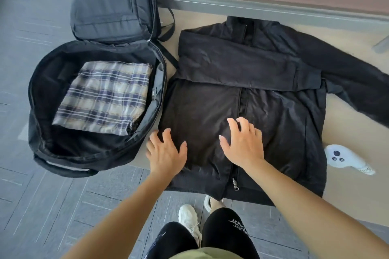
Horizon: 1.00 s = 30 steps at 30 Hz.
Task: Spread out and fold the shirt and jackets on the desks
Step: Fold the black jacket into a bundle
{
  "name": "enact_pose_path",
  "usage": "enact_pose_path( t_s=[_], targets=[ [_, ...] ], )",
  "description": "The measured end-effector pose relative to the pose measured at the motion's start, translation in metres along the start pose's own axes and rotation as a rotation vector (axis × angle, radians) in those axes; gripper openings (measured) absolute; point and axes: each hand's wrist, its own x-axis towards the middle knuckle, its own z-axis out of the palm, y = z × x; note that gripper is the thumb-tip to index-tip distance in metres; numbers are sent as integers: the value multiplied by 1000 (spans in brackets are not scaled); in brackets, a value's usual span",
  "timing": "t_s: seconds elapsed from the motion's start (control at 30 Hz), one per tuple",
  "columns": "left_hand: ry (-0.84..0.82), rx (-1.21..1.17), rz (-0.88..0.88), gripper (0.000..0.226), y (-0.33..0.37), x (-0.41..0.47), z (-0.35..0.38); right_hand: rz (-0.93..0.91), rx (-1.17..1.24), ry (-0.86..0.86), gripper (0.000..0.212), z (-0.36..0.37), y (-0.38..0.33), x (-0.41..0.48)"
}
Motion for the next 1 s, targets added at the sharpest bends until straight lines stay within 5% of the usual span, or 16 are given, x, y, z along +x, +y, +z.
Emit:
enact_pose_path(
  t_s=[0.13, 0.27, 0.33, 0.53, 0.6, 0.7, 0.9, 1.0],
  targets=[
    [-125, -314, -182, 76, -11, -2, -12, 349, 283, -196, 63, -5, -36, 2],
    [-247, -740, -405, 42, -23, 4, -16, 650, 645, -239, 36, -8, -26, 8],
    [-376, -812, -384, 33, -31, 7, -19, 671, 673, -251, 6, -6, -14, 8],
    [-675, -936, -218, 38, -57, 5, -28, 670, 698, -292, 20, -1, -11, -3],
    [-750, -983, -209, 41, -59, 2, -29, 731, 840, -302, 31, 4, -16, -6],
    [-782, -1015, -197, 46, -63, -4, -21, 832, 1129, -328, 20, 9, -11, -15],
    [-670, -796, -247, 39, -74, -19, -1, 746, 825, 38, 14, 0, 22, -43],
    [-755, -775, -275, 47, -80, -30, 5, 734, 753, -35, 32, 11, 21, -57]
  ],
)
